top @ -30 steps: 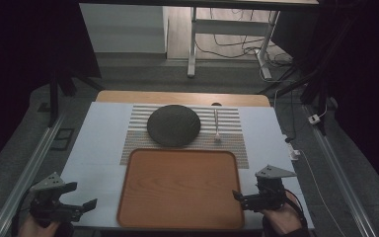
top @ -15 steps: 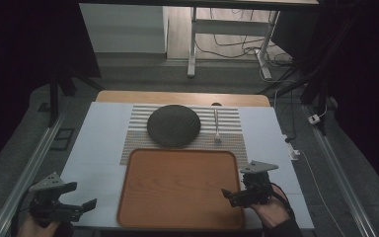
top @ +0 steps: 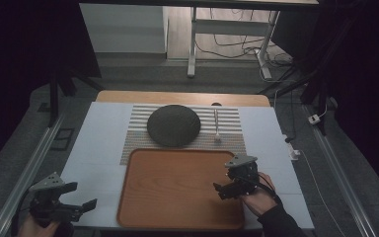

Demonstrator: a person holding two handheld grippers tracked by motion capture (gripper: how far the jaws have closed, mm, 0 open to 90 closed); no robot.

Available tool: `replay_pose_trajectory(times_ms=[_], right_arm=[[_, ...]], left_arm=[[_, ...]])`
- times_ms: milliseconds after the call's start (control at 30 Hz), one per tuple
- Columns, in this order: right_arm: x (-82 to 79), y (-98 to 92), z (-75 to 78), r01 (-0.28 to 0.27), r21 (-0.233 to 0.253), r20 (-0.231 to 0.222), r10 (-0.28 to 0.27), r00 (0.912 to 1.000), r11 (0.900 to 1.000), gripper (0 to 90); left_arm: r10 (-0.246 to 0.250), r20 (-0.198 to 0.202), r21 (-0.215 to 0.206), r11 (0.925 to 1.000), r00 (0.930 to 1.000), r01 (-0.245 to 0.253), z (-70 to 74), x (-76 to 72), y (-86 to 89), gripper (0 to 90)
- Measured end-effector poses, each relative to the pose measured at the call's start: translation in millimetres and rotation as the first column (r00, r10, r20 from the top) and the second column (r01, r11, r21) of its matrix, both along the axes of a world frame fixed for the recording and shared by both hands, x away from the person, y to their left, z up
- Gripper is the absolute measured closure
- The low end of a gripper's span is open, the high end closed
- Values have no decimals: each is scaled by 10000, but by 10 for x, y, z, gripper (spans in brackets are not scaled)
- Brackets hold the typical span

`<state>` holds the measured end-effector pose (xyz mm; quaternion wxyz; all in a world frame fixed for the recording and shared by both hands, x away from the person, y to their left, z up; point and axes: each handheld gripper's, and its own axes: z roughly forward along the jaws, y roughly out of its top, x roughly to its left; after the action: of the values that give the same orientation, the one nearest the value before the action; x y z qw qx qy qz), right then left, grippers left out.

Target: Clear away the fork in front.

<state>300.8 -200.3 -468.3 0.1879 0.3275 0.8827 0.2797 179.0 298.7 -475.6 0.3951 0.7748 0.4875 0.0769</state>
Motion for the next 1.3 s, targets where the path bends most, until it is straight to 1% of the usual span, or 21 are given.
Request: replay_pose_trajectory(times_ms=[33, 133, 200, 300, 333, 367, 400, 500, 567, 633, 767, 800, 833, 867, 933, 967, 1000, 1133, 1167, 1300], right_arm=[[0, 0, 0, 0, 0, 0, 0, 10000, 10000, 0], [85, 55, -17, 29, -386, 231, -20, 9997, 9993, 0], [107, 69, -21, 53, -442, 296, -40, 9996, 9990, 0], [173, 103, -32, 50, -677, 437, -21, 9990, 9977, 0], [214, 123, -32, 50, -888, 562, 0, 9984, 9960, 0], [235, 133, -34, 41, -971, 656, 23, 9978, 9953, 0], [235, 133, -34, 41, -971, 656, 23, 9978, 9953, 0], [305, 156, -30, 79, -1228, 890, 31, 9960, 9924, 0], [380, 175, -37, 138, -1501, 1027, 17, 9947, 9886, 0], [404, 182, -41, 147, -1582, 1059, 22, 9944, 9873, 0], [537, 209, -52, 271, -1988, 1298, -11, 9915, 9797, 0], [537, 209, -52, 271, -1988, 1298, -11, 9915, 9797, 0], [591, 215, -55, 333, -2072, 1346, -52, 9909, 9777, 0], [591, 215, -55, 333, -2072, 1346, -52, 9909, 9777, 0], [647, 219, -59, 428, -2221, 1425, -110, 9897, 9741, 0], [708, 219, -66, 494, -2346, 1508, -138, 9885, 9708, 0], [708, 219, -66, 494, -2346, 1508, -138, 9885, 9708, 0], [829, 230, -73, 655, -2571, 1648, -230, 9861, 9642, 0], [858, 237, -78, 716, -2620, 1775, -249, 9838, 9624, 0], [975, 261, -83, 664, -2872, 1923, -104, 9813, 9556, 0]], left_arm=[[5, 7, 18, 10000, 10000, -5, 0, 1, -1, 0], [-9, -8, 29, 10000, 10000, 9, -1, 2, -5, 0], [-1, -12, 28, 10000, 10000, 1, -2, 3, -4, 0], [-11, -14, 21, 10000, 10000, 11, -2, 2, -2, 0], [-18, -17, 16, 10000, 10000, 18, -2, 3, -2, 0], [-22, -19, 25, 10000, 10000, 22, -3, 3, -4, 0], [-31, -19, 36, 10000, 10000, 31, -3, 4, -6, 0], [-87, -25, 85, 9999, 10000, 87, -2, 4, -12, 0], [-125, -22, 133, 9998, 9999, 125, -2, 4, -18, 0], [-137, -26, 154, 9998, 9999, 138, -3, 4, -22, 0], [-176, -26, 177, 9997, 9998, 176, -4, 5, -25, 0], [-181, -31, 185, 9997, 9998, 181, -4, 5, -26, 0], [-188, -40, 192, 9996, 9998, 189, -4, 6, -27, 0], [-187, -41, 208, 9996, 9998, 188, -4, 6, -28, 0], [-199, -58, 234, 9995, 9998, 200, -4, 7, -30, 0], [-201, -64, 229, 9995, 9998, 203, -5, 8, -31, 0], [-201, -65, 233, 9995, 9998, 202, -5, 8, -32, 0], [-207, -96, 224, 9995, 9997, 210, -6, 11, -32, 0], [-204, -104, 220, 9995, 9997, 206, -7, 11, -31, 0], [-209, -122, 217, 9995, 9997, 211, -8, 14, -31, 0]])
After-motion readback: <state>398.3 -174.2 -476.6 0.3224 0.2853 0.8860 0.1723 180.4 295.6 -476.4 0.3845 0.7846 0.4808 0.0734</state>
